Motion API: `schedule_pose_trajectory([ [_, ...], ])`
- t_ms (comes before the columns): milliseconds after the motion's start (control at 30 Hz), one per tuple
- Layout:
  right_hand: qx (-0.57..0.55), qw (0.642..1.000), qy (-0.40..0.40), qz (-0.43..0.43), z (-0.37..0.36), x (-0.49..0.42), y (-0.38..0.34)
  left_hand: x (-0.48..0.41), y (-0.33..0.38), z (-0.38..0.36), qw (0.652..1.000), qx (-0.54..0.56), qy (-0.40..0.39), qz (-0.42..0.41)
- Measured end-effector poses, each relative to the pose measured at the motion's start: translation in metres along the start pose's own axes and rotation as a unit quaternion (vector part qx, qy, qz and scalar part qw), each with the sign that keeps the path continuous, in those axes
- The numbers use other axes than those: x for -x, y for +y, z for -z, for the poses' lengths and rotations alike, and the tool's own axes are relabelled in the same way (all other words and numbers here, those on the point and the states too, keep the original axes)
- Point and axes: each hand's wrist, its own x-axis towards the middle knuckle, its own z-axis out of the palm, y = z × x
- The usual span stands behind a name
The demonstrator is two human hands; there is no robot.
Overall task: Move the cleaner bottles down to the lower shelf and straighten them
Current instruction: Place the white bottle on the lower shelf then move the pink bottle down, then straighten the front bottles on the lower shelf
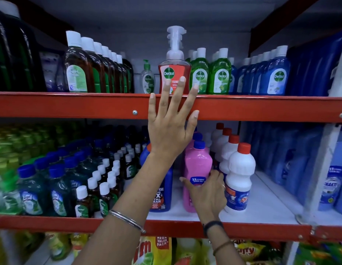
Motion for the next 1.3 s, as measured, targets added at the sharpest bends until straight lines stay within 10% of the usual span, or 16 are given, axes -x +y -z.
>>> schedule_pose_trajectory([
  [300, 0.037, 0.997, -0.038, 0.059, 0.020, 0.009, 0.010, 0.004, 0.012, 0.016, 0.995, 0.044, -0.058, 0.064],
  [633, -0.395, 0.917, 0.036, -0.044, 0.088, -0.011, 0.085, 0.095, 0.088, 0.039, 0.935, 0.294, -0.117, 0.163],
  [867, -0.446, 0.851, -0.200, -0.192, 0.095, -0.055, 0.111, 0.137, 0.160, 0.031, 0.691, 0.479, -0.390, 0.376],
  [1033, -0.494, 0.796, -0.275, -0.216, 0.098, -0.060, 0.115, 0.143, 0.179, 0.008, 0.529, 0.527, -0.332, 0.576],
  [1300, -0.518, 0.763, -0.319, -0.217, 0.104, -0.065, 0.130, 0.138, 0.183, 0.000, 0.491, 0.567, -0.292, 0.593],
])
